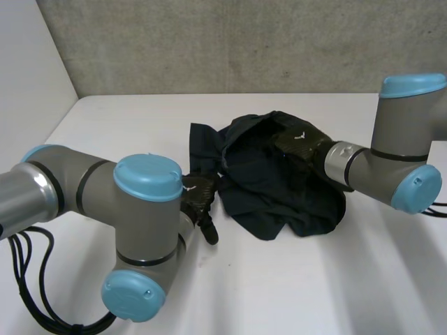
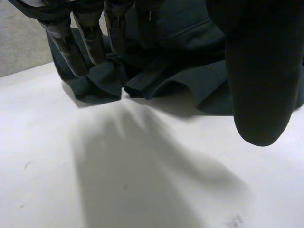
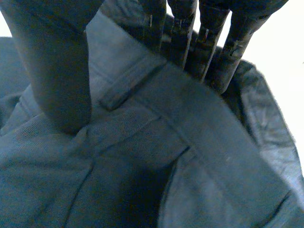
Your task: Fold the shorts.
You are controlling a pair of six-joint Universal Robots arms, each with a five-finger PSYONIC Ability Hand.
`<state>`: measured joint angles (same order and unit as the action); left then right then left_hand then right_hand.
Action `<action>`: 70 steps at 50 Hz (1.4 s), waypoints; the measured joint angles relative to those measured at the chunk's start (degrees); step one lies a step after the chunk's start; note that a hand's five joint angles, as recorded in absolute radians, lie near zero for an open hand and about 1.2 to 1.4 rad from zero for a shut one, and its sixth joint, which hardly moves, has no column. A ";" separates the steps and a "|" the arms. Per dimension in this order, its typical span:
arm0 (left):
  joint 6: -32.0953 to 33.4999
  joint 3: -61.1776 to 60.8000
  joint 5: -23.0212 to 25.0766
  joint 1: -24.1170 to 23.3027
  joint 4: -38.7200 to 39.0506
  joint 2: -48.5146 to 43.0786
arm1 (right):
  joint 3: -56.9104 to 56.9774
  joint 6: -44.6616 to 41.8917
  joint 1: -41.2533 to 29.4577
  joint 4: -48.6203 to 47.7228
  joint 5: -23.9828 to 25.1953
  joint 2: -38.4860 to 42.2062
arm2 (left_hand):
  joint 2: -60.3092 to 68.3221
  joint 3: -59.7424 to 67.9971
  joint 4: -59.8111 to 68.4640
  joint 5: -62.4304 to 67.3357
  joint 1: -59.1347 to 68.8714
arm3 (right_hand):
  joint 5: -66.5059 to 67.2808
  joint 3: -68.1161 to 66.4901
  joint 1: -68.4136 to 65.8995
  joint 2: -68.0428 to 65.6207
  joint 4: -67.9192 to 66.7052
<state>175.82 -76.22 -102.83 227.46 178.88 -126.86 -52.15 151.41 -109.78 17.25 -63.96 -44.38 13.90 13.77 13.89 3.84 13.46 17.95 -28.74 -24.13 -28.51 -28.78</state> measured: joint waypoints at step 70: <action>13.01 12.12 -3.62 0.36 -9.52 5.68 | -25.07 30.52 8.45 -14.69 -18.44 -26.89 | 54.33 54.05 54.86 51.59 50.22 | 38.23 -39.12 -31.37 -38.23 -39.21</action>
<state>188.83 -64.10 -106.46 227.82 169.36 -121.18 -77.23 181.92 -101.33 2.56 -82.40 -71.27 68.23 67.82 68.76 55.43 63.68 56.18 -67.86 -55.50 -66.74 -67.98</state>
